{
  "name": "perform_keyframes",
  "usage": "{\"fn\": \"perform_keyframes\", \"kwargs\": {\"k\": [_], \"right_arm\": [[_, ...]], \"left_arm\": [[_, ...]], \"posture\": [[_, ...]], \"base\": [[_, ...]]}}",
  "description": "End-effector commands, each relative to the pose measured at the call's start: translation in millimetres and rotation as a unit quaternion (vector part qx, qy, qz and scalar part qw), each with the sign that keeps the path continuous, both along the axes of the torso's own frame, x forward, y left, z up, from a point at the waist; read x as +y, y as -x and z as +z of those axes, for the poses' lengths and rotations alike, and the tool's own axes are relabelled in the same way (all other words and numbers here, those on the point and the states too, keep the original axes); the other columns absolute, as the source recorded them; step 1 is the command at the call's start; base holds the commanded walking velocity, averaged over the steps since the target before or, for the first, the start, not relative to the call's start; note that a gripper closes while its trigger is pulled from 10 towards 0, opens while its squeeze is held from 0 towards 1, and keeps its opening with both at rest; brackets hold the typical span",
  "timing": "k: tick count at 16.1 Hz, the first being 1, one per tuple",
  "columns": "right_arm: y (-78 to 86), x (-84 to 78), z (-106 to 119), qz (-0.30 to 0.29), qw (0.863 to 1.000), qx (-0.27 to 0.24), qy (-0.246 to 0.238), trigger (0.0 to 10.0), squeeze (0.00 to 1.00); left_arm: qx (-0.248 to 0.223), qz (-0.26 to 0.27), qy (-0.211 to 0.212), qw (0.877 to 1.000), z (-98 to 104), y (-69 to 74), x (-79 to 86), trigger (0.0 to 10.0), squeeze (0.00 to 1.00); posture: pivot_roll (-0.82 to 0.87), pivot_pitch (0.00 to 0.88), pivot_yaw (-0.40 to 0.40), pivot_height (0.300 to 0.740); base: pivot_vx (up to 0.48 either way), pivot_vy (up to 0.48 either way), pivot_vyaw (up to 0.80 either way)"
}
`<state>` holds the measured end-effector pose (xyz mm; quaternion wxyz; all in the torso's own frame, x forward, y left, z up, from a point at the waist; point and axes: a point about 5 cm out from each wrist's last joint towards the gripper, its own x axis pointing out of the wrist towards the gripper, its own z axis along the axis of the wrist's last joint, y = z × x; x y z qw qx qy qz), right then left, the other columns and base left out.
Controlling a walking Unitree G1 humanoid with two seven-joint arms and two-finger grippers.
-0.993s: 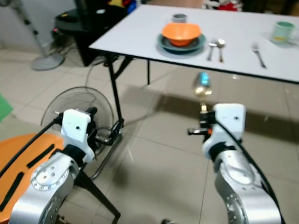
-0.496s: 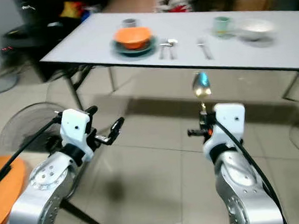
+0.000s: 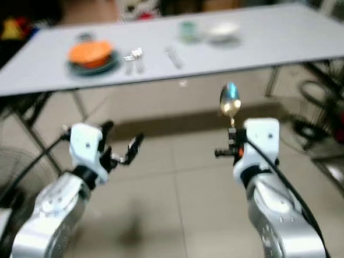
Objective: Setting the table
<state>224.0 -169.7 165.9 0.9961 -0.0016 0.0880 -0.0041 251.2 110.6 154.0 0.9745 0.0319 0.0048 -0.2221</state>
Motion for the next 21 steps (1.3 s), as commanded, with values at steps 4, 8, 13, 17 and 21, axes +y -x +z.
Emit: {"fn": "perform_keyframes", "kwargs": {"k": [4, 8, 13, 17, 21], "right_arm": [[-1.0, 2.1, 2.3, 0.010, 1.000, -0.008, 0.027, 10.0, 0.00], [-0.6, 4.0, 2.4, 0.026, 0.999, -0.014, 0.039, 10.0, 0.00], [0.5, 3.1, -0.6, 0.025, 1.000, -0.003, 0.019, 10.0, 0.00], [1.9, 3.2, -0.9, 0.026, 0.999, -0.003, 0.018, 10.0, 0.00], [3.0, 2.3, -0.6, 0.025, 0.999, -0.002, 0.020, 10.0, 0.00]], "left_arm": [[-0.001, 0.005, -0.001, 1.000, 0.6, -1.1, 3.4, 10.0, 0.00], [-0.001, 0.002, -0.001, 1.000, -0.1, 0.1, 3.2, 10.0, 0.00], [0.001, -0.006, -0.002, 1.000, -0.9, 0.6, 1.3, 10.0, 0.00], [0.003, -0.009, -0.001, 1.000, -1.8, 1.7, 0.3, 10.0, 0.00], [0.006, -0.009, 0.000, 1.000, -3.2, 2.3, 0.0, 10.0, 0.00]], "posture": [[0.02, 0.000, 0.067, 0.740], [0.02, 0.000, 0.070, 0.740], [0.02, 0.000, 0.071, 0.740], [0.01, 0.000, 0.074, 0.740], [0.01, 0.000, 0.073, 0.740]], "base": [[0.343, 0.000, 0.00], [0.363, 0.000, 0.00], [0.359, 0.000, -0.16], [0.355, 0.000, -0.80], [0.347, 0.000, -0.80]]}}
